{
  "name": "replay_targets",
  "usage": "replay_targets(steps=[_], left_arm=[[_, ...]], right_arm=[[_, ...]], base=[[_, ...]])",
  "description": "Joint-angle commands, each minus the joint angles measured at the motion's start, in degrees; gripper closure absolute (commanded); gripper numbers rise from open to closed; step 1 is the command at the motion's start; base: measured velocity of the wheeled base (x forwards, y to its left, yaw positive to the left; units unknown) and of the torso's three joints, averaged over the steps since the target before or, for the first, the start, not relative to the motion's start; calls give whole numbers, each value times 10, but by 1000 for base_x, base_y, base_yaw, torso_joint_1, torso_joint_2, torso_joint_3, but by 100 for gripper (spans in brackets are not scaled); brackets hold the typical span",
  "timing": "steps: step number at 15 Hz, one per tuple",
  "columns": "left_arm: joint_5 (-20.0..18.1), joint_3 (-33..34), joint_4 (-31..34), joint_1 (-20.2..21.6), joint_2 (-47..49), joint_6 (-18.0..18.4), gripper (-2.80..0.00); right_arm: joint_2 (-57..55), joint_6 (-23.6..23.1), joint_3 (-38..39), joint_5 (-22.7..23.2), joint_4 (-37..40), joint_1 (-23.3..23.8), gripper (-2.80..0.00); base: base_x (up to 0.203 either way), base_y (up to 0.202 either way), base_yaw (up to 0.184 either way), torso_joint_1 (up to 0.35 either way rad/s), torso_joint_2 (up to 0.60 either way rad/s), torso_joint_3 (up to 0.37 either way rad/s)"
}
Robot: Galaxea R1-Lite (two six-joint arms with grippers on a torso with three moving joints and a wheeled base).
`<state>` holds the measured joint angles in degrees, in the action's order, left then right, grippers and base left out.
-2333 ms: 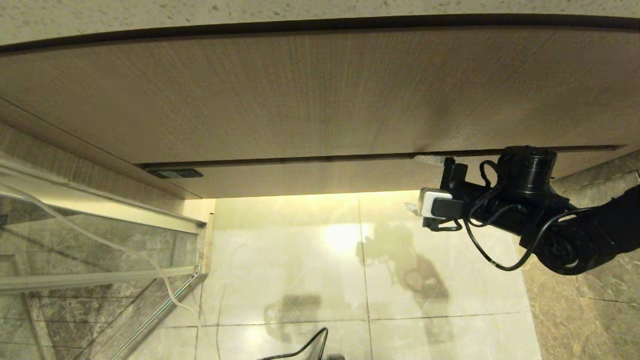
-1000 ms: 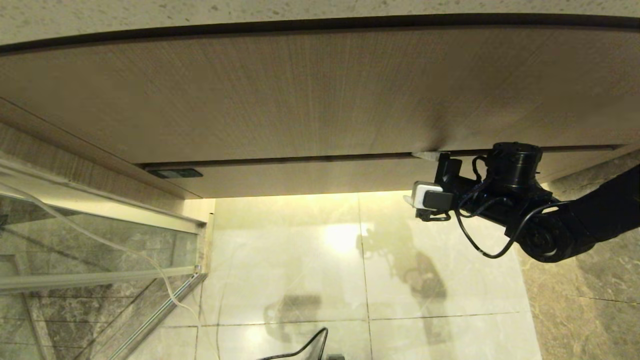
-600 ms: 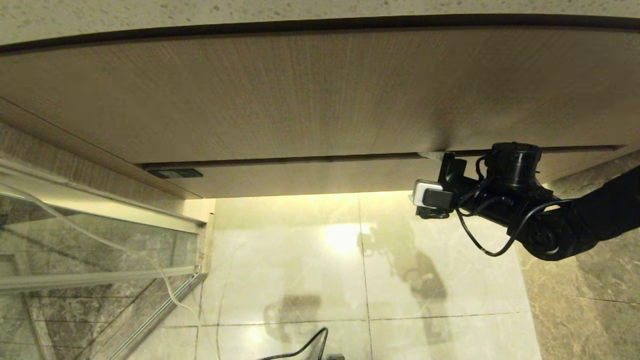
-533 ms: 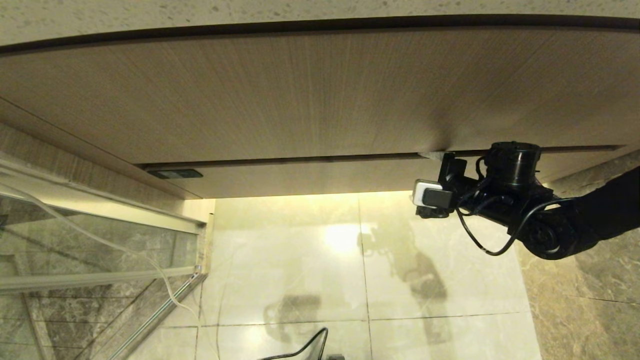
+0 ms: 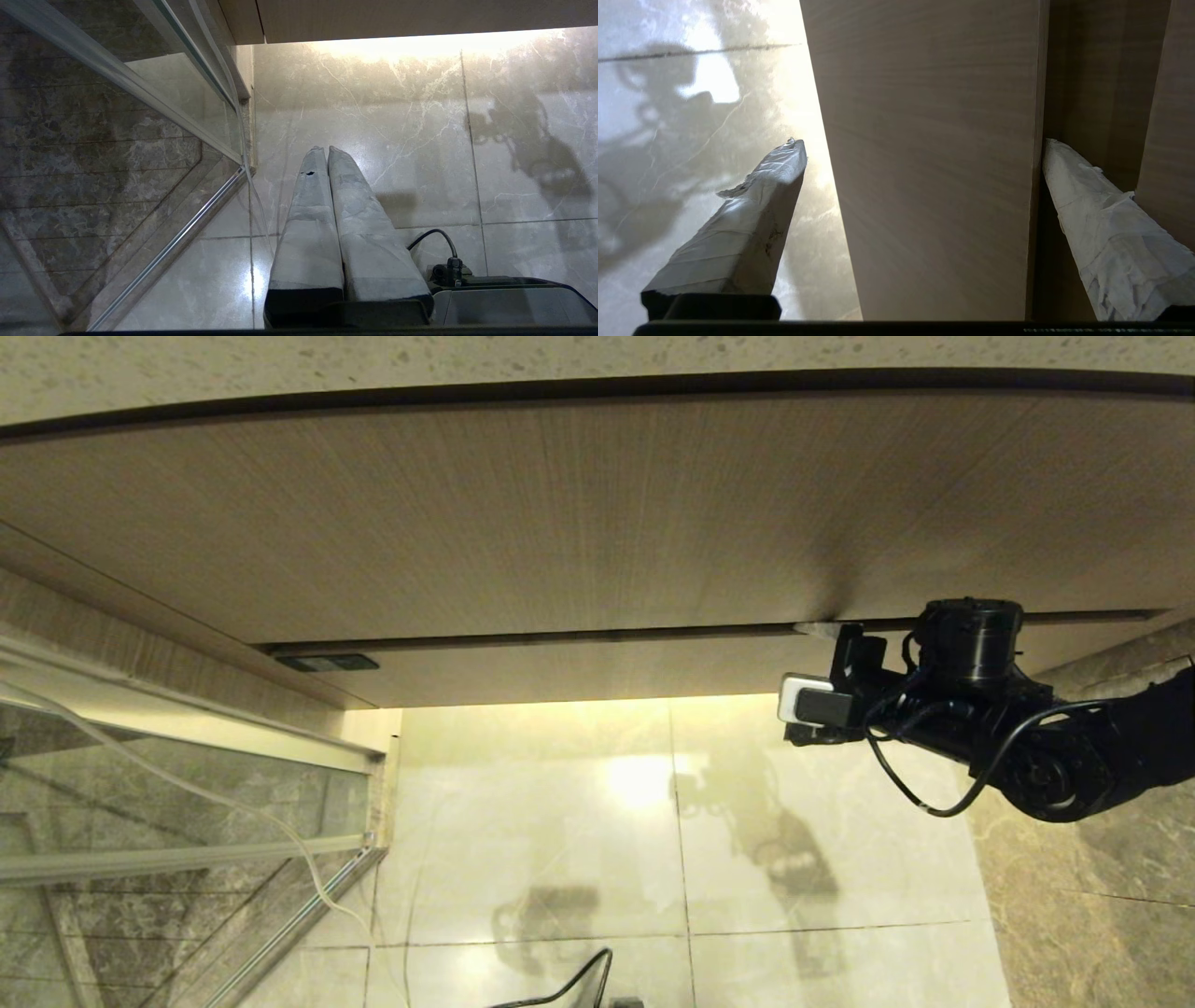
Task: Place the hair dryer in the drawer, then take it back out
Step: Pull open the drawer
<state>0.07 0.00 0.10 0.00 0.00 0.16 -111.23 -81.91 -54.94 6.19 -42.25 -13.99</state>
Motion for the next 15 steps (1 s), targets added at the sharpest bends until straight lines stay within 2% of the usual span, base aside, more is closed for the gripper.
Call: replay_targets(steps=[1,8,10,15], left_arm=[[0,0,0,0,0,0,0],[0,0,0,0,0,0,0],[0,0,0,0,0,0,0],[0,0,0,0,0,0,0]], right_arm=[[10,-4,4,-5,12,-2,-280],[51,-5,51,-16,22,-11,-280],[59,-5,49,-33,36,-21,-280],[65,5,33,-33,39,-30,-280]], base=[[0,0,0,0,0,0],[0,0,0,0,0,0],[0,0,0,0,0,0],[0,0,0,0,0,0]])
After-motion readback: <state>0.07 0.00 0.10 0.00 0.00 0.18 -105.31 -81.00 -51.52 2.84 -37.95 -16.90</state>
